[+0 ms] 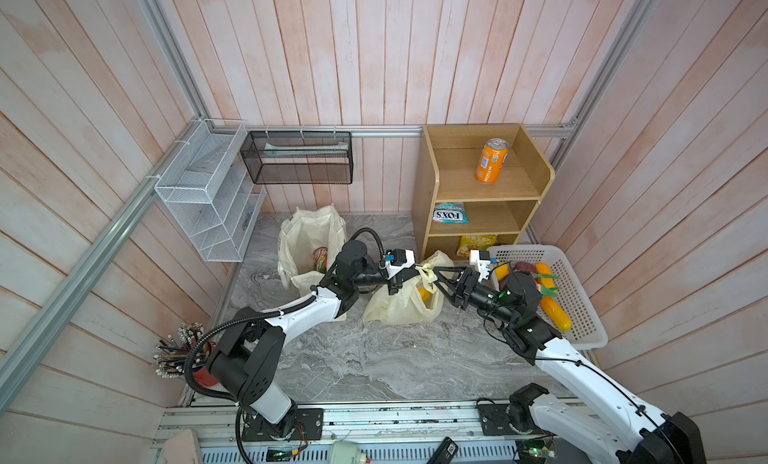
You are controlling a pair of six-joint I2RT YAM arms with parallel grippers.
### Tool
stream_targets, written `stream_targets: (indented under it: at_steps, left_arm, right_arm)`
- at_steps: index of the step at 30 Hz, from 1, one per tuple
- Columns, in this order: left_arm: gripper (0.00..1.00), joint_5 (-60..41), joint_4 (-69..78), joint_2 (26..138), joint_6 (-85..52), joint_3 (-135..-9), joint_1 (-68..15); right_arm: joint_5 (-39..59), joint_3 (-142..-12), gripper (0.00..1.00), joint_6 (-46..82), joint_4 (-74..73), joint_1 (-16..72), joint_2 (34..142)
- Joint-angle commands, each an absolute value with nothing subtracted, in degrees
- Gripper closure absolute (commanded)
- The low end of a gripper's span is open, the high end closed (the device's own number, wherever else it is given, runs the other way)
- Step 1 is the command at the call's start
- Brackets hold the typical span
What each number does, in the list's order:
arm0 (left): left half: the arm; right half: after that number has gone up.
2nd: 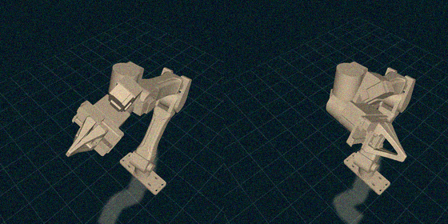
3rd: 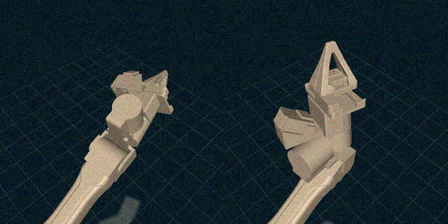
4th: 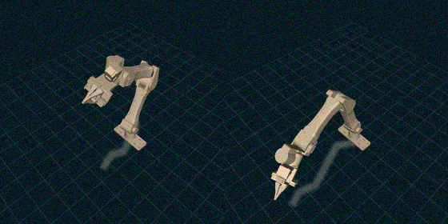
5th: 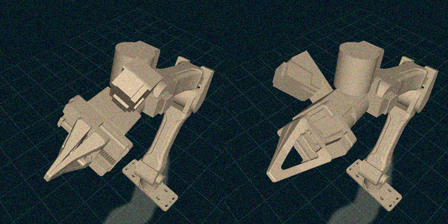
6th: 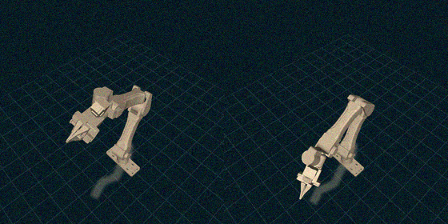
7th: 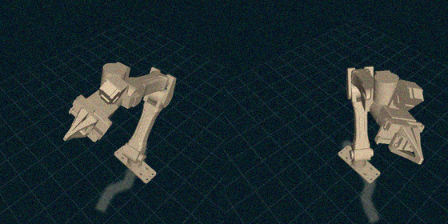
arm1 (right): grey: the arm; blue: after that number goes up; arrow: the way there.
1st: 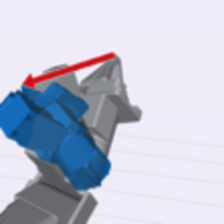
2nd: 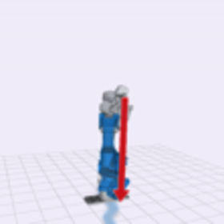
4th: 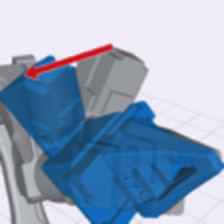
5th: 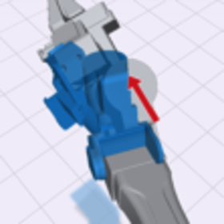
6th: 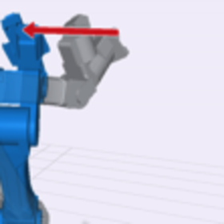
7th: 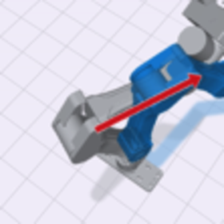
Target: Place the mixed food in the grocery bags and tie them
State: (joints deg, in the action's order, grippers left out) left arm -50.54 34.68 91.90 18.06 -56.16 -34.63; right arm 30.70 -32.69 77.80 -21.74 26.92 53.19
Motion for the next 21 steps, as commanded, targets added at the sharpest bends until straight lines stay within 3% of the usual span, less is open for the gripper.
stream_targets:
  at_steps: [1,21]
  left_arm:
    - [1.00,-51.06,34.39,90.26,18.87,-56.04,-34.89]
    - [1.00,-53.19,33.22,90.08,19.95,-55.85,-34.90]
  right_arm:
    - [30.11,-32.43,0.38,77.05,-21.81,26.85,53.09]
    - [31.81,-34.90,0.38,77.25,-26.11,24.71,58.42]
